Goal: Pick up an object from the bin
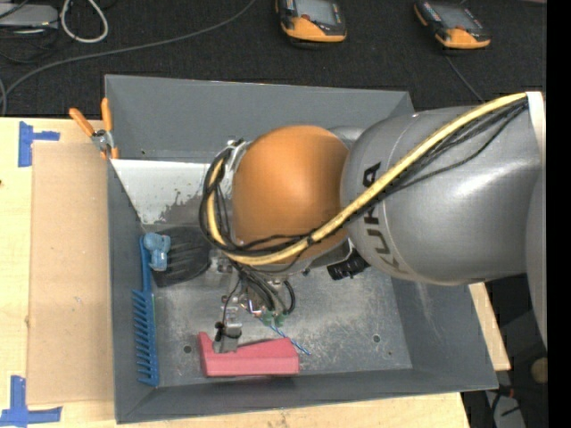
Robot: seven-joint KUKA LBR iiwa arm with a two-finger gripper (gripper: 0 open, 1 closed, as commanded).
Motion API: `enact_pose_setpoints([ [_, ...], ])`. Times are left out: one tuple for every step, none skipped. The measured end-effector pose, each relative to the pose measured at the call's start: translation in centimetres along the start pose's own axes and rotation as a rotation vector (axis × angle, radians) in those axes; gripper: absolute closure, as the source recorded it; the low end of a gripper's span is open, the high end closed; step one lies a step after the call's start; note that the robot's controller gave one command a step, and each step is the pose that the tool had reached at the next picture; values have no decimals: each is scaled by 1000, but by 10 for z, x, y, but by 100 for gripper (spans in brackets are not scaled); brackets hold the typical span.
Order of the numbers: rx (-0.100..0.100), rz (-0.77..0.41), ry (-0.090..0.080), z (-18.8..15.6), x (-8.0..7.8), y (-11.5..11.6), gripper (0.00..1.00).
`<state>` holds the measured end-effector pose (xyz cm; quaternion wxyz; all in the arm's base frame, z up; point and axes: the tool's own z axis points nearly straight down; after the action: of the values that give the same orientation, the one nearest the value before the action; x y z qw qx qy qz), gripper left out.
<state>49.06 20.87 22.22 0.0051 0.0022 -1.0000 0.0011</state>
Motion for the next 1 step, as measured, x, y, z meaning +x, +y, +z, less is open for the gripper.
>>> enact_pose_setpoints([
  [-2, 6, -8, -4, -2, -2, 0],
])
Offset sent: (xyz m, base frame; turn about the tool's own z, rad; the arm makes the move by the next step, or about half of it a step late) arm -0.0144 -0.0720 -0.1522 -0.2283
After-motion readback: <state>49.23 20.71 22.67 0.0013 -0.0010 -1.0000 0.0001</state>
